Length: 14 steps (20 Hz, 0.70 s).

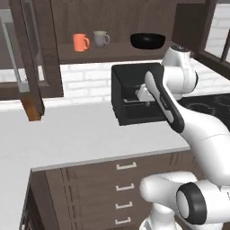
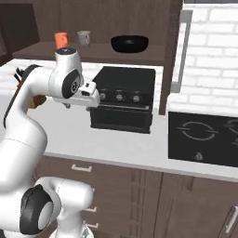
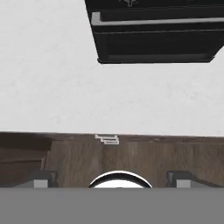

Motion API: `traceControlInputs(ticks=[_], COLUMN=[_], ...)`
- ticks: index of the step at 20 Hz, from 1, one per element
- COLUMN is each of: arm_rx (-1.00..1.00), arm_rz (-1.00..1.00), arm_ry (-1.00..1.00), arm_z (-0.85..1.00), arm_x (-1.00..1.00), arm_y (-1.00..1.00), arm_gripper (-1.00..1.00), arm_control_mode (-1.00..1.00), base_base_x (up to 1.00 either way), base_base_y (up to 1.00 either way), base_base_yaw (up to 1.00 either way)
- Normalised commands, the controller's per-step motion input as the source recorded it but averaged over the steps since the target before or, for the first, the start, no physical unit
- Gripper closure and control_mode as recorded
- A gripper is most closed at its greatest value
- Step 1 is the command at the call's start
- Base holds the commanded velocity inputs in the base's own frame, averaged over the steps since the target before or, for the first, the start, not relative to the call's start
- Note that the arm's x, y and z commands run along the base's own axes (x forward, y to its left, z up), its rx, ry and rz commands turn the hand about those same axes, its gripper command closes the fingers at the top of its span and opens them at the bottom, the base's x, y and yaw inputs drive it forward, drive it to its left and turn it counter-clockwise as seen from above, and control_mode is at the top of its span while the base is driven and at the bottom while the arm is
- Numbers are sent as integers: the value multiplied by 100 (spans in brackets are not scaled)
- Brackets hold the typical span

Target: Gather all objects into one cabinet and sort the glasses and bowls to opposite sides.

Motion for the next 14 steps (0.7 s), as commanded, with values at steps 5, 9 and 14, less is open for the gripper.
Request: traceControlInputs(ticks=[5,9,14], arm_rx=[0,0,0], arm_rz=[0,0,0], arm_ry=[0,0,0], arm_z=[0,0,0], arm_x=[0,0,0], arm_y=[0,0,0], arm_gripper=[-100,-100,-100], arm_control_mode=[100,100,100], base_base_x=[-67,-35,-22], base_base_y=[-11,-8,-10], base_base_yaw=[16,29,36])
